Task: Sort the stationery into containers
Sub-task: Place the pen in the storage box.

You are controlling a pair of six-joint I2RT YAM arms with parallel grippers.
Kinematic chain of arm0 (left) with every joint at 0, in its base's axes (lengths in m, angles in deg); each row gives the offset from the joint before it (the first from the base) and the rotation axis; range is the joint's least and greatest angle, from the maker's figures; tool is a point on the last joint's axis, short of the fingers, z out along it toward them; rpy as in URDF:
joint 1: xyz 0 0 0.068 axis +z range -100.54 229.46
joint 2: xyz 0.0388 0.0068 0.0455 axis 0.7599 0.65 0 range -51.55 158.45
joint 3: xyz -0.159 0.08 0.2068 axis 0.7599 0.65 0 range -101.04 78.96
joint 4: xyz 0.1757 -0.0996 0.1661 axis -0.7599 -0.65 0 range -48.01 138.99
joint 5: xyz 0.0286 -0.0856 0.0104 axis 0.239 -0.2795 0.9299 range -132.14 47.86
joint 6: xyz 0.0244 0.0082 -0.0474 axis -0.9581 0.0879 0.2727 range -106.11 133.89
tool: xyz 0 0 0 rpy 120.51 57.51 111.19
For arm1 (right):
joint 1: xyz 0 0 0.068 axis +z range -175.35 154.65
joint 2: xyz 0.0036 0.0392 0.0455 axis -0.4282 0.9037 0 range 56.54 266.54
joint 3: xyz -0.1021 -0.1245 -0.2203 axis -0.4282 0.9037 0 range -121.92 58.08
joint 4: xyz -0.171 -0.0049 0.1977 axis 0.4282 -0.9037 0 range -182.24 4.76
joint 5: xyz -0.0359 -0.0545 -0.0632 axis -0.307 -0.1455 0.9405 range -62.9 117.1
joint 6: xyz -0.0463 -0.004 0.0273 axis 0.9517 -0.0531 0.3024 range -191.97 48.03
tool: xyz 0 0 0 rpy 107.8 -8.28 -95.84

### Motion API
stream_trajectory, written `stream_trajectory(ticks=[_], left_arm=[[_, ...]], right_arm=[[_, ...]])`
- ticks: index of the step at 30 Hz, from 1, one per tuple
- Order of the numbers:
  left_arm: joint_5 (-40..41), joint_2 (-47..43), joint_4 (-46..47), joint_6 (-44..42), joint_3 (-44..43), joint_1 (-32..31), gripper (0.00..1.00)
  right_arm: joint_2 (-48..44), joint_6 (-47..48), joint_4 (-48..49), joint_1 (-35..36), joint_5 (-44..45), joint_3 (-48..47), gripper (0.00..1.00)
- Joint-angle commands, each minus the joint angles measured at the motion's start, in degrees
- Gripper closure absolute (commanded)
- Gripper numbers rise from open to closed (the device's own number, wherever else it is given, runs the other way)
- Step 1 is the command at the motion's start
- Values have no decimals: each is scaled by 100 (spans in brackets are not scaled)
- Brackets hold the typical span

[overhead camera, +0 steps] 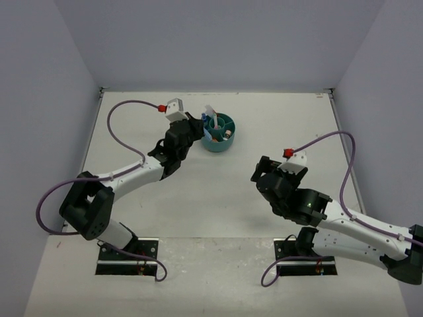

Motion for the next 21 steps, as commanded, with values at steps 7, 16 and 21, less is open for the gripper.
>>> stream_trajectory(ticks=[7, 16, 21], left_arm=[[595, 920, 985, -176, -467, 37, 100], [658, 1351, 1420, -75, -418, 37, 100], [695, 1455, 1415, -116, -467, 37, 94]], right_arm=[[-251, -328, -62, -4, 321, 104, 1], [-236, -280, -62, -4, 247, 101, 1], [44, -196, -62, -4, 189, -20, 1]])
